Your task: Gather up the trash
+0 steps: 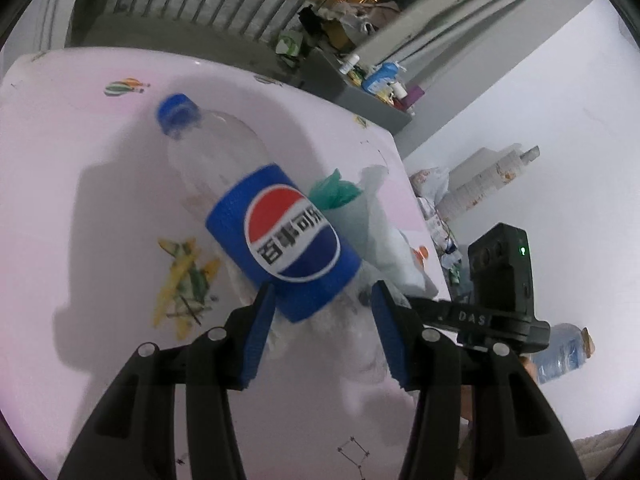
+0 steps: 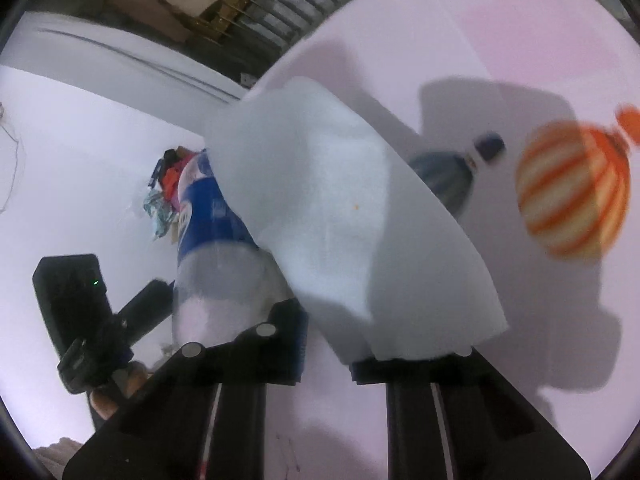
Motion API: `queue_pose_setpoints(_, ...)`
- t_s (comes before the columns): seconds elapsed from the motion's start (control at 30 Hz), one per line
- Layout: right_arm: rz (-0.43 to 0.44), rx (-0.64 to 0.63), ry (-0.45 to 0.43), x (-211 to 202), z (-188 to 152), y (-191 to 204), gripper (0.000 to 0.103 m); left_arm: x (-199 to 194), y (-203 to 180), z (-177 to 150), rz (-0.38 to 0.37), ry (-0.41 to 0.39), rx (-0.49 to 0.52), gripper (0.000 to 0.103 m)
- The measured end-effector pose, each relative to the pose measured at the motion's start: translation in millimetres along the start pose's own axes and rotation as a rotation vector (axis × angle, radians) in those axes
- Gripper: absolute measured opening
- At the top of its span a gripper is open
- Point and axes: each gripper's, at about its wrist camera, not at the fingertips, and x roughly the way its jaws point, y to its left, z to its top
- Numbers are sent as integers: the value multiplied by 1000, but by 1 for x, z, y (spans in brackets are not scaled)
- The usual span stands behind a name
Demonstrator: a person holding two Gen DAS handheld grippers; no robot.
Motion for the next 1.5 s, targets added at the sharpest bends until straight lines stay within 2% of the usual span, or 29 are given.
queue_pose_setpoints(0.03,-4,0,-4,-5,-4,-1,17,-1,-1,-2,7,-3,5,48)
queue_pose_setpoints(0.07,-13,-1,-15,-12,-6,-1,24,-3,-2,-3,14,-7,7,48)
queue_pose_setpoints(0.1,-18,-3,-26,-18,-8,-1,32,-6,-2,-4,21,-14,8,48)
queue_pose_setpoints(0.13,-20,-6,-43,-27,-8,-1,47,-7,-1,-3,23,-18,5,48)
queue_pose_setpoints(0.17,-18,-16,-69,-38,-9,0,55,-10,0,-2,23,-23,-3,48)
queue_pose_setpoints(0.43,-38,-129,-229,-94,4,15,56,-20,23,13,34,-60,-102,48)
queue_pose_setpoints(0.57,-26,-154,-283,-105,14,17,56,-22,38,14,37,-69,-158,53)
queue_pose_setpoints(0.83,33,-149,-330,-101,39,18,58,-18,47,9,36,-67,-166,53)
queue_pose_setpoints(0.93,-7,-127,-300,-81,58,11,60,-16,48,10,30,-76,-153,53)
queue_pose_setpoints(1.07,-44,-58,-197,-38,78,-8,60,-13,51,11,16,-82,-153,55)
queue_pose_setpoints(1.2,8,-8,-90,-3,81,-17,60,-8,54,13,-15,-96,-153,56)
queue_pose_setpoints(1.33,113,8,14,23,67,-12,54,-1,59,17,-94,-100,-185,56)
queue_pose_setpoints(1.43,150,5,49,30,58,-5,47,5,60,15,-145,-89,-203,56)
queue_pose_setpoints(1.5,145,-1,51,31,54,-1,47,8,58,13,-162,-74,-200,56)
